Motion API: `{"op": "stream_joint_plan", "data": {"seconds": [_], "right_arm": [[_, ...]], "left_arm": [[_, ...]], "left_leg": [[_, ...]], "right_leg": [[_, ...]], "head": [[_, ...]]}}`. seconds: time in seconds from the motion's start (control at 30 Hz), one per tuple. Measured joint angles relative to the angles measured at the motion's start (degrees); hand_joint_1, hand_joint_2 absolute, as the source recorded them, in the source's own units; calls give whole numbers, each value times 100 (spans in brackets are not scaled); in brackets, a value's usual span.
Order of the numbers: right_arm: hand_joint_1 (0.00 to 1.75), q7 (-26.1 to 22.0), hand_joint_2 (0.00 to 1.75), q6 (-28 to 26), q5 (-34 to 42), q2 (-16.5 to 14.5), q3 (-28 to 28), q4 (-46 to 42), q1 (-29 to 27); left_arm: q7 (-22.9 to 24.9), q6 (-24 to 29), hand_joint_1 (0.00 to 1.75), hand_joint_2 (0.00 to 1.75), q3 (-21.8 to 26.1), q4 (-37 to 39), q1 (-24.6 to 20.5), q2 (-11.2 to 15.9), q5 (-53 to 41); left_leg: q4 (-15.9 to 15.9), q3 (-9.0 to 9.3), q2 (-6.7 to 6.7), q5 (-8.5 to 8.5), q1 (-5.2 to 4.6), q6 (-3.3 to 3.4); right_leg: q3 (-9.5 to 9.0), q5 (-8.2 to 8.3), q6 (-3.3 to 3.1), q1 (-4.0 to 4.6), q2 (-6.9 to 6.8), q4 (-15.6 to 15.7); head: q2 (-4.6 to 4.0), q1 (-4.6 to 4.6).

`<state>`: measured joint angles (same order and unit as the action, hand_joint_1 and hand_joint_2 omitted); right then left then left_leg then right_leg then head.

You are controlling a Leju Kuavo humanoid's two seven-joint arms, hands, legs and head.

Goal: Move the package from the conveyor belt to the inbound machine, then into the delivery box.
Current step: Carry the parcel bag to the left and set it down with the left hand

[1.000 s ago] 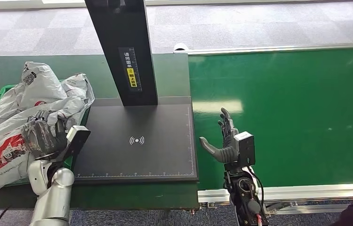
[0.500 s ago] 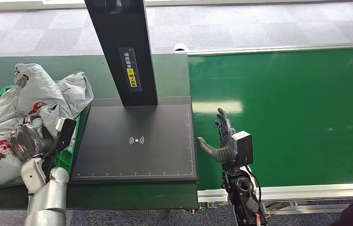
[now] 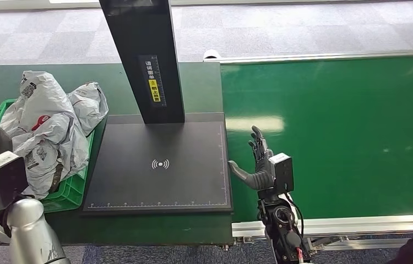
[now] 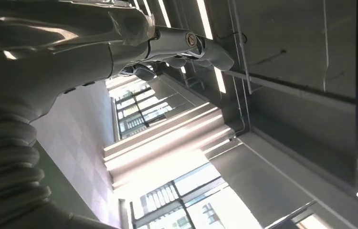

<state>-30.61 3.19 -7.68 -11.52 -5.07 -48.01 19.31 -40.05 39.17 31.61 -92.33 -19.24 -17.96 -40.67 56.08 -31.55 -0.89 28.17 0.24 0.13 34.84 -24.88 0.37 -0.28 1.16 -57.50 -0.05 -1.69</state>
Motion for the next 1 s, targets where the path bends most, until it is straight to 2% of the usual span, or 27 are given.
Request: {"op": "stream_joint_plan", "data": {"seconds": [0.1, 0.27, 0.5, 0.57, 0.63, 0.7, 0.83, 0.9, 1.0], "right_arm": [[0, -7, 175, -29, 16, 0, -3, 30, 37], [0, -9, 175, -34, 19, 0, -4, 65, 50], [0, -14, 175, -40, 19, 1, -4, 116, 100], [0, -27, 175, -47, 20, 3, -4, 132, 115], [0, -64, 175, -49, 32, 5, -3, 137, 121], [0, -134, 175, -32, 51, 10, -1, 134, 121], [0, -263, 175, 101, 60, 19, -1, 99, 123], [0, -306, 175, 147, 45, 19, -7, 67, 124], [0, -376, 175, 145, 129, 28, -55, 28, 131]], "left_arm": [[-4, -1, 0, 0, -415, -394, 104, -18, 300], [-5, -1, 0, 0, -752, -736, 184, -16, 479], [-6, -4, 0, 0, -1398, -1171, 434, 52, 1480], [-8, -34, 0, 87, -1800, -1222, 547, 189, 2106], [-10, -225, 0, 175, -2398, -1201, 657, 443, 2843], [-10, -814, 0, 175, -2976, -1141, 734, 674, 3330], [-10, -2809, 0, 175, -3839, -976, 909, 925, 3869], [-10, -3629, 0, 175, -4071, -881, 975, 959, 4008], [-9, -4437, 0, 175, -4144, -699, 1054, 914, 3870]], "left_leg": [[0, 0, 0, 0, 0, 0], [0, 2, 0, -1, 0, -1], [0, 1, 1, 0, 0, 0], [0, 1, 1, 0, -1, 0], [0, 1, 0, 0, -1, 0], [0, 1, 0, 0, -1, 0], [0, 1, 3, 0, -1, 0], [0, 0, 2, 0, -1, 0], [0, -1, 3, 2, -1, 0]], "right_leg": [[-1, 1, 0, 0, -1, 0], [-1, 2, -1, 0, 0, 0], [1, 1, -1, 0, 0, 0], [2, 0, 0, 0, 0, 1], [2, 0, 0, -1, 0, 1], [1, 1, 0, -1, -1, 2], [2, 2, 0, -1, 2, 1], [2, 1, 0, -2, 1, 1], [5, 1, 0, -2, 1, 2]], "head": [[1, 0], [-1, 0], [-1, 1], [-1, 1], [-1, 0], [-1, 0], [-1, 0], [-1, 0], [-1, -2]]}}
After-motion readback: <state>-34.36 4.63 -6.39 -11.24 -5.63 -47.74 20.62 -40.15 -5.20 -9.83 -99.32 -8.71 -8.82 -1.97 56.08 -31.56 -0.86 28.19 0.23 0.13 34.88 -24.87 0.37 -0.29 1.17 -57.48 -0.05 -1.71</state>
